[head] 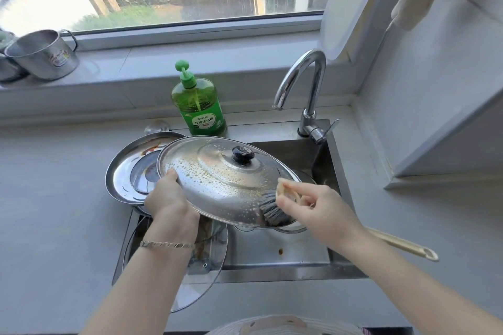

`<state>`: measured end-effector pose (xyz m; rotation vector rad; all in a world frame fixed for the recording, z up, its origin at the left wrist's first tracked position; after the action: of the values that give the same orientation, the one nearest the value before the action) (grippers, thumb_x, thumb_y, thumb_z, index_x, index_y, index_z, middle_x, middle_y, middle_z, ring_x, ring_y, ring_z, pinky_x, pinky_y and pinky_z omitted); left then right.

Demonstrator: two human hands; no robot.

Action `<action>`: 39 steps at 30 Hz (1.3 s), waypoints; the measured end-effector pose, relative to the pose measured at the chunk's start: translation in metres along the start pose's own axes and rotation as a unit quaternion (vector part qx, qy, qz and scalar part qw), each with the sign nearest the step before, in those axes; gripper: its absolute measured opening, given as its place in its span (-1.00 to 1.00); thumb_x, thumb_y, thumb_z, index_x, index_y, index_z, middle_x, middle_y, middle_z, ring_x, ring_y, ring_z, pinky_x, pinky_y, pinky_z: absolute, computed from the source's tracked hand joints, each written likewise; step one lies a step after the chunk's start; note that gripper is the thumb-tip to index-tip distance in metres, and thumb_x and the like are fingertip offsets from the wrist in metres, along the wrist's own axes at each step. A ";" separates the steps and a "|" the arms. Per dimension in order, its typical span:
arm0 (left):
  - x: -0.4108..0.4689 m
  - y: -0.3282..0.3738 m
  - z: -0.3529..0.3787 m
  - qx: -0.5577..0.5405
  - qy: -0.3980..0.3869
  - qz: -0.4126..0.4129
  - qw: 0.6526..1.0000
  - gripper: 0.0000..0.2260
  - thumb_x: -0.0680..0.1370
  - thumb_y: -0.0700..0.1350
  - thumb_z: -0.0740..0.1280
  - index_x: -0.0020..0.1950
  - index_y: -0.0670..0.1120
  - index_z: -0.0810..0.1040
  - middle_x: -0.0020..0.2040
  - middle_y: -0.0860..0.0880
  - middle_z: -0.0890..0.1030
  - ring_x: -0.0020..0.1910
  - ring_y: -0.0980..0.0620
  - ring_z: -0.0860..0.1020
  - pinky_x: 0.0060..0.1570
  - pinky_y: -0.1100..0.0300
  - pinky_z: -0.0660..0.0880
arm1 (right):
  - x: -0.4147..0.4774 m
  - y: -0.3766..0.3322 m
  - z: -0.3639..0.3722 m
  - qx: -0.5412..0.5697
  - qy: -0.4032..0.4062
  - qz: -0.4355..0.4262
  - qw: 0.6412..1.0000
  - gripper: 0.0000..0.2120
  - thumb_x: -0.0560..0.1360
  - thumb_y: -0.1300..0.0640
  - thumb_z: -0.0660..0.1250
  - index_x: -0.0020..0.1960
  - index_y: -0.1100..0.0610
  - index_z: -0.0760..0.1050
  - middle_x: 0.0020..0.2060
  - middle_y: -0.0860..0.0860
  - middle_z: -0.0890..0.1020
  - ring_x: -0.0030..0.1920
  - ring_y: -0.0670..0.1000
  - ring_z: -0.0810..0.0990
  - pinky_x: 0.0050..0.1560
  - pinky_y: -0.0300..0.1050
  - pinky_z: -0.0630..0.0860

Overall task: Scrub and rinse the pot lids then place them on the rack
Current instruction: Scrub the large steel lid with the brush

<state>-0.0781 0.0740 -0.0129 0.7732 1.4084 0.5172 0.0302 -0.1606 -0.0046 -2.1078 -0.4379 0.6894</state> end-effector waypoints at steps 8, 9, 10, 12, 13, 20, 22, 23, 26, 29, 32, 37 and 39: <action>0.009 0.008 0.009 0.078 -0.071 0.019 0.994 -0.89 0.53 -0.18 0.30 0.02 -0.18 0.54 -0.13 -0.08 0.60 -0.14 -0.07 0.59 0.00 0.03 0.56 | 0.031 0.070 -0.034 0.154 0.117 0.171 0.966 -0.68 0.54 -0.07 0.25 0.04 0.16 0.58 -0.45 -0.07 0.41 -0.60 -0.18 0.34 -0.60 -0.41 0.23; 0.010 0.007 0.011 0.088 -0.089 0.009 0.992 -0.85 0.54 -0.18 0.29 0.08 -0.20 0.54 -0.13 -0.09 0.60 -0.17 -0.08 0.59 -0.04 0.01 0.56 | 0.030 0.079 -0.031 0.194 0.121 0.212 0.950 -0.67 0.51 -0.11 0.28 -0.03 0.16 0.54 -0.47 -0.07 0.38 -0.67 -0.17 0.29 -0.67 -0.40 0.17; 0.011 0.007 0.014 0.097 -0.107 -0.004 0.989 -0.83 0.56 -0.19 0.27 0.11 -0.21 0.53 -0.16 -0.11 0.60 -0.21 -0.08 0.58 -0.11 0.01 0.55 | 0.028 0.087 -0.025 0.232 0.110 0.254 0.933 -0.64 0.45 -0.17 0.33 -0.06 0.15 0.50 -0.49 -0.07 0.34 -0.70 -0.17 0.22 -0.69 -0.36 0.11; 0.014 0.006 0.017 0.112 -0.141 -0.034 0.983 -0.86 0.59 -0.19 0.22 0.04 -0.23 0.52 -0.28 -0.11 0.61 -0.26 -0.08 0.56 -0.24 0.01 0.53 | 0.026 0.101 -0.008 0.280 0.051 0.321 0.903 -0.60 0.36 -0.20 0.42 -0.15 0.12 0.43 -0.56 -0.08 0.30 -0.64 -0.15 0.10 -0.67 -0.32 0.03; 0.014 0.007 0.019 0.121 -0.156 -0.053 0.979 -0.87 0.60 -0.19 0.21 -0.02 -0.22 0.51 -0.37 -0.11 0.62 -0.28 -0.08 0.56 -0.30 0.00 0.50 | 0.025 0.103 0.000 0.312 0.022 0.335 0.889 -0.64 0.37 -0.14 0.44 -0.21 0.11 0.39 -0.61 -0.09 0.31 -0.64 -0.15 0.07 -0.65 -0.34 0.00; 0.011 0.019 0.041 0.042 -0.240 -0.093 0.965 -0.86 0.54 -0.12 0.28 -0.19 -0.16 0.49 -0.37 -0.04 0.59 -0.41 0.01 0.57 -0.17 0.10 0.58 | 0.032 0.085 0.028 0.623 -0.026 0.321 0.713 -0.62 0.53 0.17 0.24 -0.45 0.23 0.49 -0.59 0.01 0.51 -0.76 -0.17 0.16 -0.78 -0.38 0.03; -0.008 0.014 0.047 0.013 -0.258 -0.066 0.964 -0.88 0.51 -0.14 0.30 -0.09 -0.19 0.51 -0.21 -0.11 0.62 -0.31 -0.03 0.59 -0.03 0.06 0.54 | 0.032 0.076 0.032 0.648 -0.015 0.312 0.694 -0.59 0.55 0.19 0.21 -0.46 0.23 0.47 -0.59 0.03 0.50 -0.77 -0.17 0.14 -0.77 -0.38 0.03; -0.021 0.005 0.048 0.004 -0.258 -0.052 0.965 -0.85 0.50 -0.15 0.31 0.00 -0.21 0.50 -0.13 -0.13 0.60 -0.25 -0.04 0.58 -0.03 0.05 0.53 | 0.030 0.072 0.036 0.654 -0.010 0.310 0.691 -0.62 0.55 0.20 0.21 -0.44 0.23 0.46 -0.59 0.04 0.48 -0.77 -0.17 0.13 -0.77 -0.38 0.03; -0.057 -0.043 0.047 0.013 -0.251 -0.039 0.967 -0.79 0.54 -0.12 0.32 0.08 -0.24 0.51 -0.14 -0.14 0.65 -0.16 -0.05 0.61 -0.05 0.09 0.55 | 0.028 0.061 0.053 0.663 0.001 0.296 0.688 -0.70 0.56 0.22 0.20 -0.35 0.21 0.37 -0.61 0.01 0.43 -0.77 -0.17 0.12 -0.78 -0.38 0.05; -0.079 -0.072 0.049 0.012 -0.227 -0.058 0.972 -0.74 0.57 -0.01 0.27 -0.01 -0.22 0.51 -0.08 -0.16 0.61 -0.10 -0.08 0.59 0.02 0.04 0.54 | 0.022 0.050 0.063 0.639 0.012 0.275 0.718 -0.66 0.55 0.22 0.23 -0.39 0.19 0.36 -0.64 -0.03 0.38 -0.75 -0.18 0.12 -0.76 -0.37 0.04; -0.072 -0.056 0.046 -0.021 -0.202 -0.031 0.979 -0.83 0.59 -0.01 0.25 -0.03 -0.11 0.48 -0.09 -0.10 0.61 -0.13 -0.04 0.61 0.08 0.00 0.54 | 0.009 0.044 0.043 0.423 0.029 0.244 0.872 -0.66 0.48 0.10 0.37 -0.46 0.10 0.47 -0.60 -0.08 0.46 -0.66 -0.15 0.16 -0.67 -0.35 0.08; -0.063 -0.036 0.032 0.005 -0.218 0.001 0.976 -0.86 0.58 -0.14 0.25 -0.03 -0.18 0.55 -0.21 -0.09 0.63 -0.22 -0.04 0.60 -0.21 0.13 0.50 | 0.008 0.036 -0.010 0.049 0.024 0.144 0.988 -0.34 0.23 -0.24 0.49 0.23 -0.01 0.41 -0.03 -0.20 0.60 0.00 -0.07 0.55 -0.01 -0.26 0.50; -0.064 -0.035 0.027 0.009 -0.218 0.002 0.976 -0.80 0.56 -0.15 0.25 0.09 -0.22 0.57 -0.01 -0.16 0.65 -0.02 -0.14 0.61 -0.02 0.03 0.52 | 0.011 0.041 -0.024 -0.058 0.035 0.147 0.987 -0.03 0.19 -0.42 0.35 0.47 -0.08 0.12 0.19 -0.05 0.42 0.20 0.01 0.47 0.21 -0.02 0.43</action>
<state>-0.0632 -0.0001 0.0037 0.8460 1.0052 0.3131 0.0563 -0.1933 -0.0304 -2.3262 -0.1308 0.7689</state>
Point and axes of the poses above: each hand's wrist, its own x-axis towards the middle knuckle, its own z-axis out of the palm, y = z × x, the point moved 7 cm from there along x, towards the middle knuckle
